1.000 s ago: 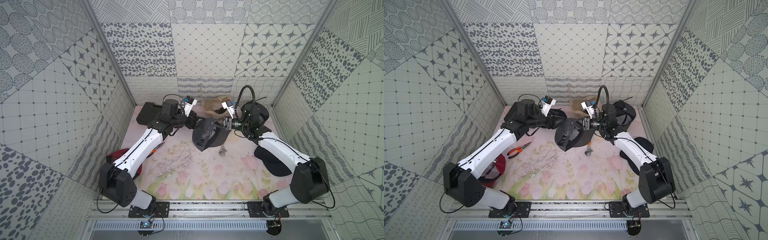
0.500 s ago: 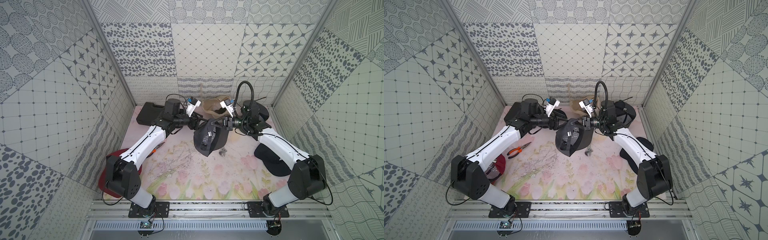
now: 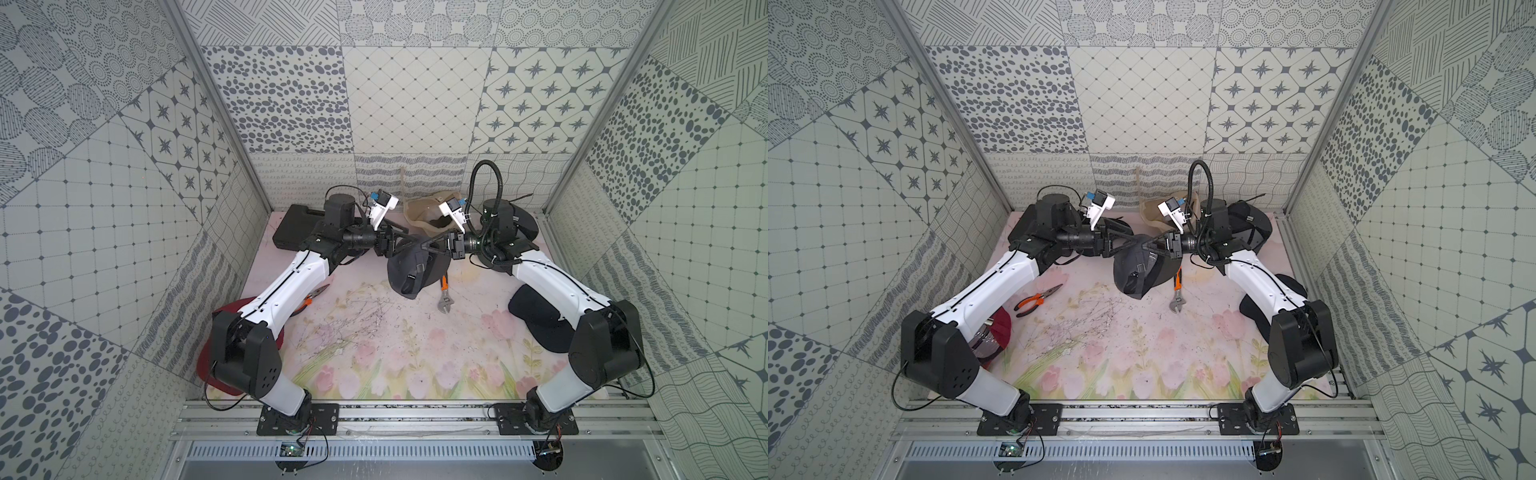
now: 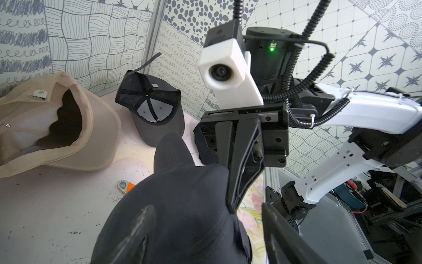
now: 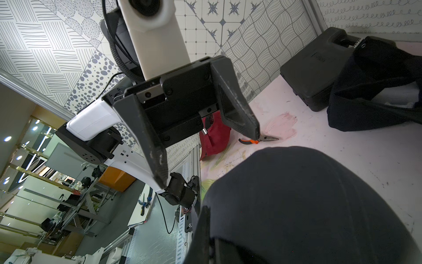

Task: Open the adjustable buckle of the baseball cap
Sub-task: Pick up the baseball cap from the center of the board.

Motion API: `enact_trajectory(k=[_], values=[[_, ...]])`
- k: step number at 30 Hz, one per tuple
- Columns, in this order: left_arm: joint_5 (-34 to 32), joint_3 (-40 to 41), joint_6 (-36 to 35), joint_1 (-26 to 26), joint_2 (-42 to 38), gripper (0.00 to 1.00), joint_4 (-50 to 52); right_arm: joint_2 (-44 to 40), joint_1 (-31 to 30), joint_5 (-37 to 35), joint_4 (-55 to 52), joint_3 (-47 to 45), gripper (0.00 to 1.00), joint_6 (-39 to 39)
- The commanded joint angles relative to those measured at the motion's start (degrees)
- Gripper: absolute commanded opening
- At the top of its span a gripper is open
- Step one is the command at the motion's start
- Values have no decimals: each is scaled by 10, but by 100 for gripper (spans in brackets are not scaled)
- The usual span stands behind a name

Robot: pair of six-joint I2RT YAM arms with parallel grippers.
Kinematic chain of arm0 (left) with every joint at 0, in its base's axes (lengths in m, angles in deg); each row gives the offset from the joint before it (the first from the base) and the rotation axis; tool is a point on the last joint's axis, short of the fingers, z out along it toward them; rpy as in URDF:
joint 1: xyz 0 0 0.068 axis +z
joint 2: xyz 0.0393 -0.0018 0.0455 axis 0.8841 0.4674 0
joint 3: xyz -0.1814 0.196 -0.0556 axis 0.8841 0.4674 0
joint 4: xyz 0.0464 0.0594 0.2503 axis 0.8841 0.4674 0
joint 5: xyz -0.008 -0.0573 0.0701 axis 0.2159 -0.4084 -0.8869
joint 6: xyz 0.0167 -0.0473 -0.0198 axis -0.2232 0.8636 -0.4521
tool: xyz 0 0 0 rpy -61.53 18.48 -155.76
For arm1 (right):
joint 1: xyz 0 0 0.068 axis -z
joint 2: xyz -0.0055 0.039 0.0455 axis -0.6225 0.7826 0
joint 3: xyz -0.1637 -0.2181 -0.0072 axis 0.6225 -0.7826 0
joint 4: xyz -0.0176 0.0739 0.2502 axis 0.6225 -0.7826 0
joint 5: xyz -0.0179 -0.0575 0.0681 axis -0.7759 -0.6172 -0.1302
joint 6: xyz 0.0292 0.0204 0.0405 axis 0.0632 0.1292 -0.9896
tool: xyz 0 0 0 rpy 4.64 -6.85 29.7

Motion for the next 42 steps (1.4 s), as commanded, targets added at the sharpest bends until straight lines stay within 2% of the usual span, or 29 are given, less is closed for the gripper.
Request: enact_trajectory(k=[1,8,12,17,21,24,27,31,32,35,37,42], values=[[31,-31,-61,-11,10,72,56,-5,2,16,23,26,0,16],[10,-64,-97,-31,40,70,105,-8,3,25,28,26,0,13],[16,-74,-107,-32,46,61,125,-9,3,24,40,24,0,5],[45,-78,-99,-34,56,34,127,-6,3,25,60,24,0,-9],[48,-81,-100,-34,61,20,136,-8,3,26,68,23,0,-10],[53,-79,-100,-34,60,14,134,-8,6,21,70,23,0,-11],[55,-78,-100,-34,58,2,131,-8,11,0,70,23,0,-12],[44,-76,-91,-34,54,0,118,-18,21,-44,56,17,17,-8],[41,-76,-87,-33,54,0,113,-22,22,-59,47,15,29,-2],[9,-73,-68,-34,55,0,96,-43,23,-98,-5,14,45,31],[-26,-73,-63,-35,57,0,96,-65,22,-117,-23,5,50,39],[-79,-62,-61,-39,56,0,78,-118,7,-200,-79,-16,55,67]])
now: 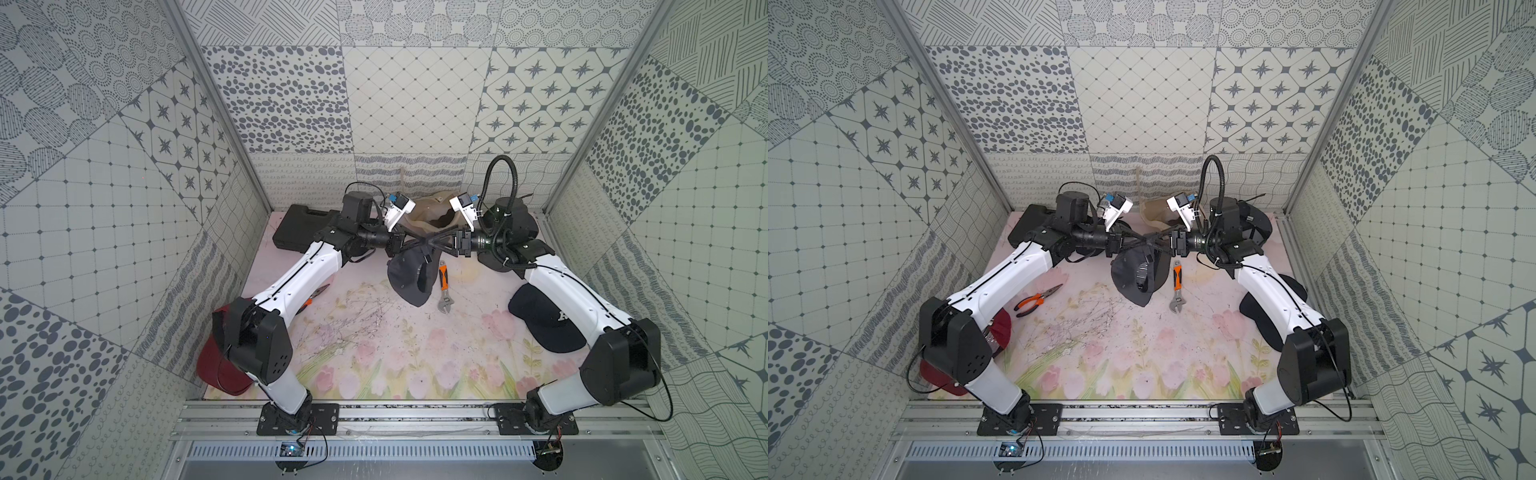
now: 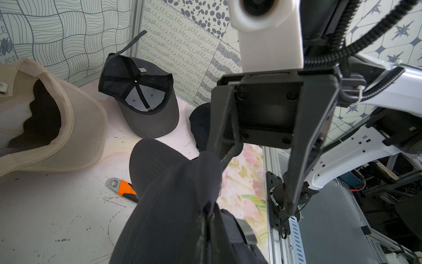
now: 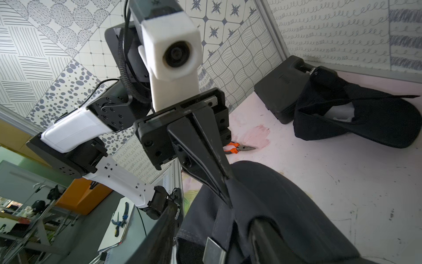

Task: Open the adjustable buckle of the baseball cap
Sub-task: Pick up the baseball cap from the center of the board, then open the adjustable buckle on the baseball cap.

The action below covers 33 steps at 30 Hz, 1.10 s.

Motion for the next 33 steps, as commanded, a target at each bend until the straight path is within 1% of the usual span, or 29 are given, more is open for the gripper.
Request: enact_trajectory(k=[1,4,8,11,13,14,15,18,20,21,24,28,33], values=[[-64,10,14,0,-1,0,-17,-47,-9,-109,-39,-5,56,45],[-73,9,21,-1,0,0,-27,-64,-31,-186,-74,-5,56,61],[-83,3,25,-3,2,0,-25,-79,-51,-276,-98,-6,51,70],[-87,2,25,-5,1,0,-24,-87,-60,-326,-111,-1,51,65],[-94,2,24,-5,-1,0,-22,-92,-65,-362,-120,1,55,60],[-97,2,24,-5,-2,0,-22,-95,-67,-369,-123,1,55,58],[-100,2,24,-5,-3,0,-21,-97,-68,-360,-123,0,55,58],[-102,2,25,-6,0,0,-21,-90,-75,-297,-118,1,46,66],[-103,2,26,-6,1,0,-22,-79,-87,-283,-127,11,41,78],[-103,1,26,-6,1,0,-22,-74,-92,-283,-130,14,40,82],[-105,0,28,-5,4,0,-24,-57,-100,-287,-126,22,40,83],[-106,-1,29,-6,2,0,-24,-35,-107,-310,-125,38,43,82],[-105,-1,27,-7,0,0,-21,-6,-114,-331,-127,57,43,83]])
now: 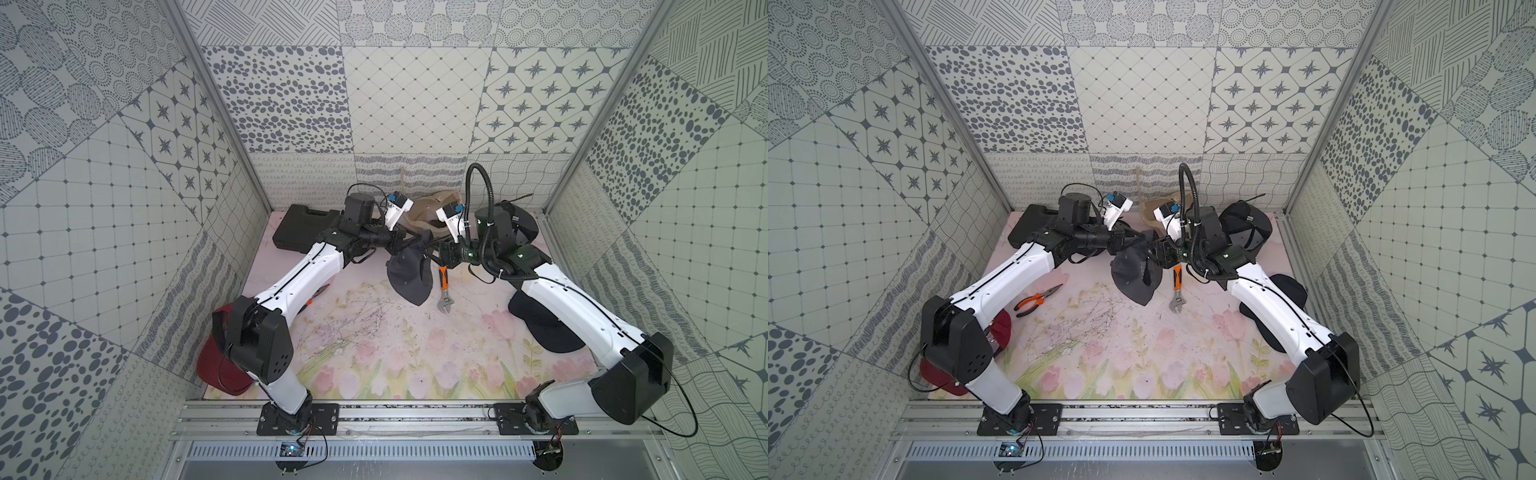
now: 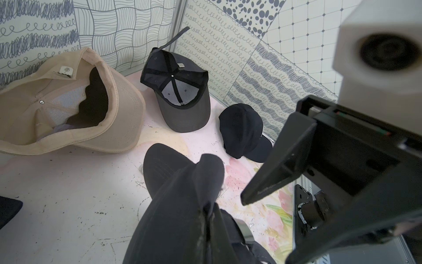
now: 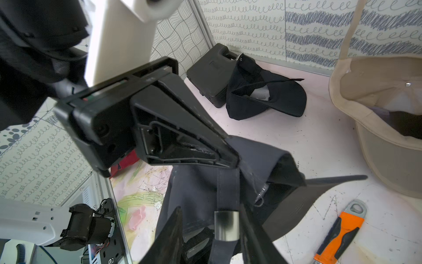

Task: Open the adjustable buckle of the baseball cap
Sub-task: Open the adjustable buckle on the baseball cap.

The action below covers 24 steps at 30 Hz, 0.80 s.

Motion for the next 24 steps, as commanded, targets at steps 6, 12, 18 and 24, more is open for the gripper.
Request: enact_trajectory(k=[6,12,18,24], values=[[8,-6,4,-2,-3,0,-15,39,-9,-25,13,41,44,13],[16,-8,10,-2,-3,0,-16,62,-16,-43,7,56,42,23],[30,-5,25,-2,-1,0,-26,79,-30,-88,-5,73,30,42],[42,-4,42,-2,0,0,-38,92,-41,-140,-14,84,14,55]])
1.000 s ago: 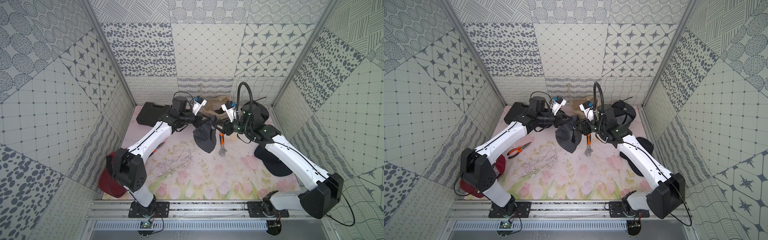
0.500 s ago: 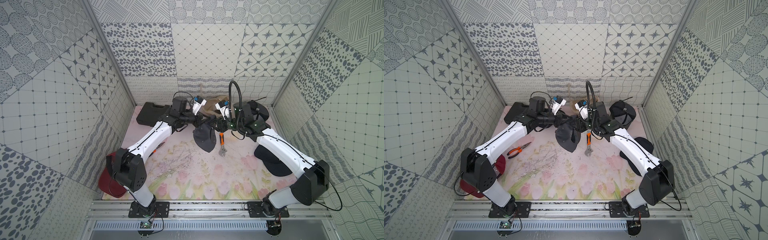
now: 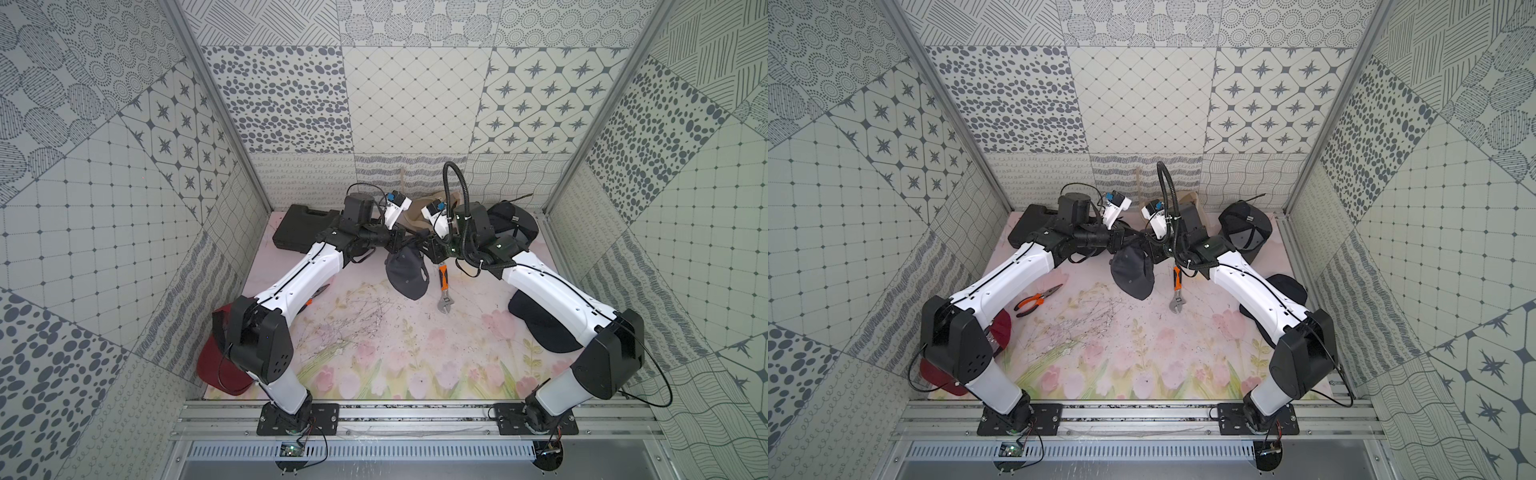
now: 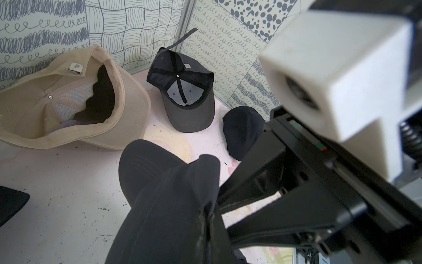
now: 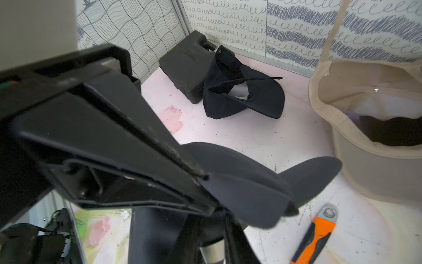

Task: Open the adjustable buckle of the baseball cap
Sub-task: Open the adjustable buckle on the baseball cap.

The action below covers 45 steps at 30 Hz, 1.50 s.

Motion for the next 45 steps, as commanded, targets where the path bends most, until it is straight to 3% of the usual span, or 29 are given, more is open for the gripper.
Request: enact_trajectory(k=[1,4,14,23,24,27,29,34,39,45], values=[[50,-5,22,-2,0,0,-33,11,-6,-43,15,17,9,15],[28,-12,19,-2,4,0,-21,-1,-6,-63,18,8,0,15],[-88,-29,-13,0,8,0,39,-84,28,-57,49,-73,0,-16],[-153,-27,-40,0,4,0,66,-128,70,24,93,-131,0,-66],[-149,-26,-39,0,4,0,64,-128,75,43,100,-135,3,-69],[-129,-25,-29,-2,5,0,48,-132,99,99,136,-151,42,-98],[-116,-25,-18,-1,7,0,34,-141,122,126,169,-173,54,-124],[-92,-31,7,0,14,0,16,-163,182,239,292,-256,60,-195],[-59,-35,28,6,19,0,-9,-134,188,347,330,-279,67,-197],[-16,-37,39,10,24,0,-37,-103,188,382,382,-296,69,-226]])
